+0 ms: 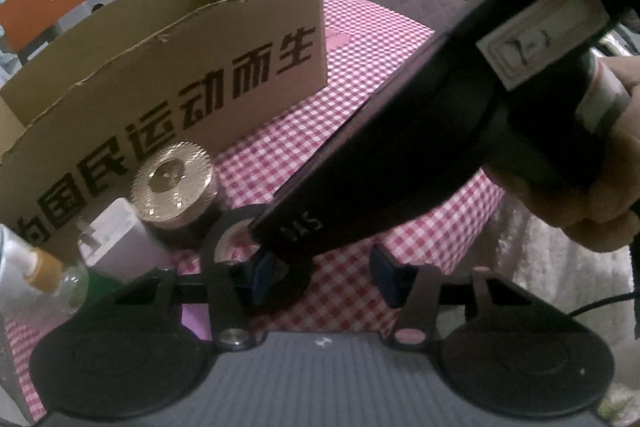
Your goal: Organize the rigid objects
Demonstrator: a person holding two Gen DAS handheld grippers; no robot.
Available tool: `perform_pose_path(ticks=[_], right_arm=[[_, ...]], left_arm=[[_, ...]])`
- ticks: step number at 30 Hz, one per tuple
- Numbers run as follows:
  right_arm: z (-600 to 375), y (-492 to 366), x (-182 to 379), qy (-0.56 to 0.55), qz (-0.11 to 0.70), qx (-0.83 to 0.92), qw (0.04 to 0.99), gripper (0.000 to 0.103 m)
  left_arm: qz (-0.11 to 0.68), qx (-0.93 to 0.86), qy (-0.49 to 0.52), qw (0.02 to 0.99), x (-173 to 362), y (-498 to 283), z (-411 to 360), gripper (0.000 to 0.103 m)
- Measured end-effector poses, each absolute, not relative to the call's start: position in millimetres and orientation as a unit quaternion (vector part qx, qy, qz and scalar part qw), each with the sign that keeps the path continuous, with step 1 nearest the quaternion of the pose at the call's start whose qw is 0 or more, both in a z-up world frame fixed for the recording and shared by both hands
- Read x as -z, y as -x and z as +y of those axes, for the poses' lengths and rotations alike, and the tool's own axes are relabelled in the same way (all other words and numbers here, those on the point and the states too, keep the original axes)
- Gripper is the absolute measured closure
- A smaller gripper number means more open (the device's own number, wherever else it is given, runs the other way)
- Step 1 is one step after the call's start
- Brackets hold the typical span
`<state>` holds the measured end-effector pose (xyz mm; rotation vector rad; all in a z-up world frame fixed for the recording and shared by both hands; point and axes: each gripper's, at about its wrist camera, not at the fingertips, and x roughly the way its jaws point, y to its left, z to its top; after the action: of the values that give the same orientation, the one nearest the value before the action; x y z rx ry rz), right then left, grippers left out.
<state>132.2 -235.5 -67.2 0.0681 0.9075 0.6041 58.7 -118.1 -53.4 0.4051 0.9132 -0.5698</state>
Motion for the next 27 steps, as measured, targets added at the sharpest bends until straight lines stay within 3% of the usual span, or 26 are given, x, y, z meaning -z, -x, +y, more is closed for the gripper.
perform_pose_path(ticks=[11,18,27], right_arm=[[-283,-125,75,-0.059,0.421,-0.242,0.872,0.085],[-306,-119,83,-0.108,0.409,-0.234,0.875,0.084],[-318,-120,86,-0.147,0.404,-0.251,0.867,0.078]], left_arm=[[0.413,0.317,-0.186,0.833,58,-69,-148,0.047],[0.398,0.335,-0.187,0.833,63,-64,-148,0.022],[0.388,0.341,-0.192,0.834,60,-50,-145,0.022]])
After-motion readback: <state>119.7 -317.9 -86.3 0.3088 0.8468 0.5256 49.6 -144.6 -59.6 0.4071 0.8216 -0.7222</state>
